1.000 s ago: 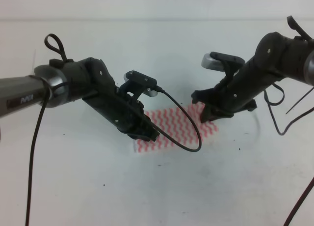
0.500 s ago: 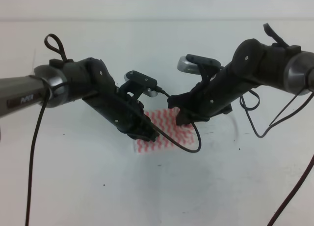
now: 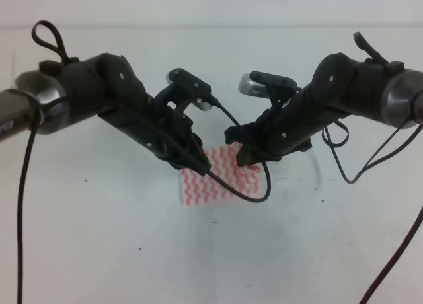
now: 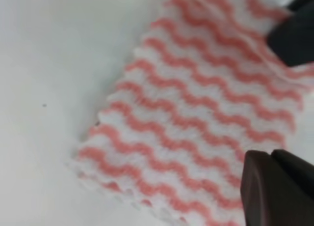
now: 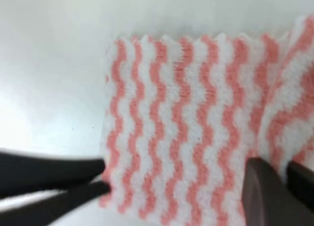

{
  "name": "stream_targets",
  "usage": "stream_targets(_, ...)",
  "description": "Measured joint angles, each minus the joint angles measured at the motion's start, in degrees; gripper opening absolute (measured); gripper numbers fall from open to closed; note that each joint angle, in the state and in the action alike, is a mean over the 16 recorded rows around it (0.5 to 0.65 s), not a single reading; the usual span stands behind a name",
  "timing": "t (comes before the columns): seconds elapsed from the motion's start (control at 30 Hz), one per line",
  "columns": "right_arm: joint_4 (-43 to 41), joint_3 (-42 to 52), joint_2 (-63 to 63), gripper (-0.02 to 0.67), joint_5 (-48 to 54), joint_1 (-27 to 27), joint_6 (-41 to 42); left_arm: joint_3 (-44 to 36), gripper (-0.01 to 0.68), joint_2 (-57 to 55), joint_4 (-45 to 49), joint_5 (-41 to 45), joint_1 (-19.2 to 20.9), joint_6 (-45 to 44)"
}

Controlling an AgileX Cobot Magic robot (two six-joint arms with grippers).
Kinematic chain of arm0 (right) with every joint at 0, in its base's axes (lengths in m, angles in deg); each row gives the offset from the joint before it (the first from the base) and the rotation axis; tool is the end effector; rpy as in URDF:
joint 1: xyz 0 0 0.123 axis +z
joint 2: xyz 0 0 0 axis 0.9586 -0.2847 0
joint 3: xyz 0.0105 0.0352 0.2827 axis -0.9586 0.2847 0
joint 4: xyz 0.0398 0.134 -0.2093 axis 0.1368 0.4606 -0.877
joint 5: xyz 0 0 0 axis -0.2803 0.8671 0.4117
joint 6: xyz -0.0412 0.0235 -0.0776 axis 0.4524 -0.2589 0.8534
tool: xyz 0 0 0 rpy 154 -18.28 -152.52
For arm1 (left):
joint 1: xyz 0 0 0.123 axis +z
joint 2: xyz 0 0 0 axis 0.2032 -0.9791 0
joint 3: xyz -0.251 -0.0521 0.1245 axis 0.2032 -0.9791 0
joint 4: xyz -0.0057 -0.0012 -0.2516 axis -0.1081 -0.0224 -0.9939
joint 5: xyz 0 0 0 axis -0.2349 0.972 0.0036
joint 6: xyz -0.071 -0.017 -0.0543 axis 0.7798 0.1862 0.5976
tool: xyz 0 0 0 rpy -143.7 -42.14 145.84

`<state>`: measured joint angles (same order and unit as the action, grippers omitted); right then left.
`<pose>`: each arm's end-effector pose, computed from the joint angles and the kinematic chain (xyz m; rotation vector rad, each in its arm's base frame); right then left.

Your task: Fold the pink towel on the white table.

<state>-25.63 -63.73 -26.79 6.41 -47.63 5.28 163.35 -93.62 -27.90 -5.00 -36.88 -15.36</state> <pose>0.3788 0.2210 0.2010 -0.2792 2.7292 0.7527 0.3593 -0.2022 0.2008 1.2374 2.3599 -0.4517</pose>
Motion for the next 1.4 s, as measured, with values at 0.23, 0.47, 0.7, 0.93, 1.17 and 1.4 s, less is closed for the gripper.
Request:
stream_targets(0.23, -0.2, 0.0, 0.0, -0.017, 0.0, 0.0, 0.0, -0.4, -0.005, 0.4, -1.1, 1.7, 1.3, -3.0)
stream_targets(0.47, -0.3, 0.0, 0.0, -0.017, 0.2, 0.0, 0.0, -2.6, -0.005, -0.4, -3.4, 0.9, 2.4, -6.3)
stream_targets(0.7, -0.4, 0.0, 0.0, -0.017, 0.2, 0.0, 0.0, -5.3, -0.005, -0.8, -6.2, -1.1, 2.7, -9.7)
stream_targets(0.93, -0.4, 0.0, 0.0, -0.017, 0.3, 0.0, 0.0, -6.5, -0.005, -1.7, -7.9, -2.5, 2.9, -11.0)
stream_targets(1.17, 0.0, -0.5, 0.0, -0.016, 0.8, 0.0, 0.0, -6.5, -0.005, -2.6, -9.0, -2.5, 2.9, -11.4)
stream_targets(1.4, 0.6, -2.3, 0.0, -0.016, 2.1, 0.3, -0.1, -6.5, -0.005, -2.8, -9.2, -2.4, 2.9, -11.5)
